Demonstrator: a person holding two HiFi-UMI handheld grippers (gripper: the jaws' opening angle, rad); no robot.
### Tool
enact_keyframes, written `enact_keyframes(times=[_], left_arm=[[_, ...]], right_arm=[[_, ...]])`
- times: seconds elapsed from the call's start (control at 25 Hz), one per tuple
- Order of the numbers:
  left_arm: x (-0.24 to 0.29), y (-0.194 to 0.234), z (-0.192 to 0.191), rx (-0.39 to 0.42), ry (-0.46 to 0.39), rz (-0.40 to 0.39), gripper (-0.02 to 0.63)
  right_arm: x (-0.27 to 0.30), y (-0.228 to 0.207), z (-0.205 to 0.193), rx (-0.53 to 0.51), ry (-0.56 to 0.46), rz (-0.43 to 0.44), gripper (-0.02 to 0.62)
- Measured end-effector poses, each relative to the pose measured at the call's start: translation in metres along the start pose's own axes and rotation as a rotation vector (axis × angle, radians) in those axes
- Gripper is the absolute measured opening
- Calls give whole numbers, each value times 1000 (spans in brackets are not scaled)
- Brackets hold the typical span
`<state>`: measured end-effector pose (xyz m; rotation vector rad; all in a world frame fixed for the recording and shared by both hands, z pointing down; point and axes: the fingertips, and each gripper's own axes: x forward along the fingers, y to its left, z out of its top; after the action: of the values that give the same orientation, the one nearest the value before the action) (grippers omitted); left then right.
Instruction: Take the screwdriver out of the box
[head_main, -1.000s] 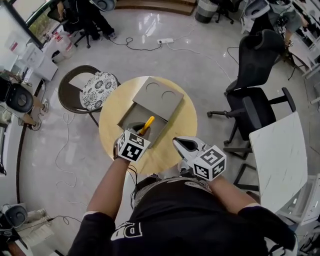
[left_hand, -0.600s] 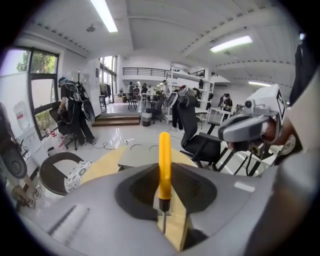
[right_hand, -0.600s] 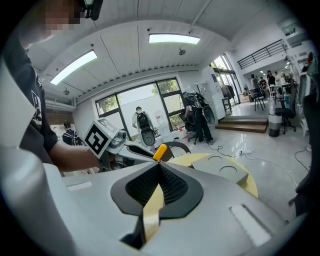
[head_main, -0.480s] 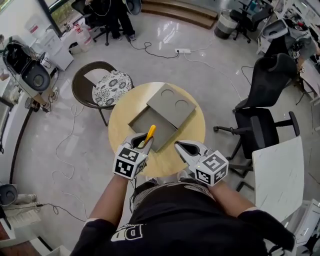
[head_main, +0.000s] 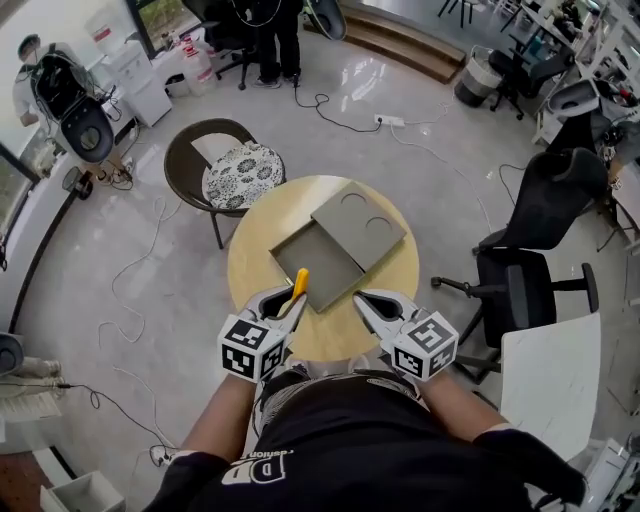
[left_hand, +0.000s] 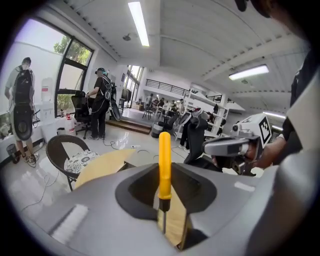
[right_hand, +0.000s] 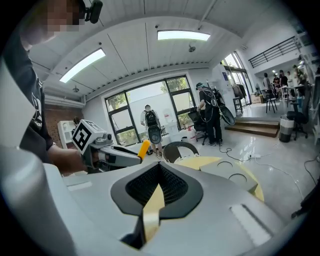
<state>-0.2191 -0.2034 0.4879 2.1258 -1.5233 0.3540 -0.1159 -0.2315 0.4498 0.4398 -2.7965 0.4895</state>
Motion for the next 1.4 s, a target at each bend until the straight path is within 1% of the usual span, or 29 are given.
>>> enact_keyframes(times=[0.24, 0.6, 0.8, 1.4], left_arm=[[-14, -7, -1, -39, -33, 16, 137], [-20, -19, 10, -80, -80, -8, 137], [-18, -19, 16, -71, -80, -22, 137], [-17, -26, 23, -41, -87, -38, 137]], right_arm=[[2, 3, 3, -15, 8, 18, 0], [0, -8, -1, 8, 6, -24, 0], [1, -12, -4, 21, 0, -44, 0], [-3, -12, -8, 26, -11, -50, 0]])
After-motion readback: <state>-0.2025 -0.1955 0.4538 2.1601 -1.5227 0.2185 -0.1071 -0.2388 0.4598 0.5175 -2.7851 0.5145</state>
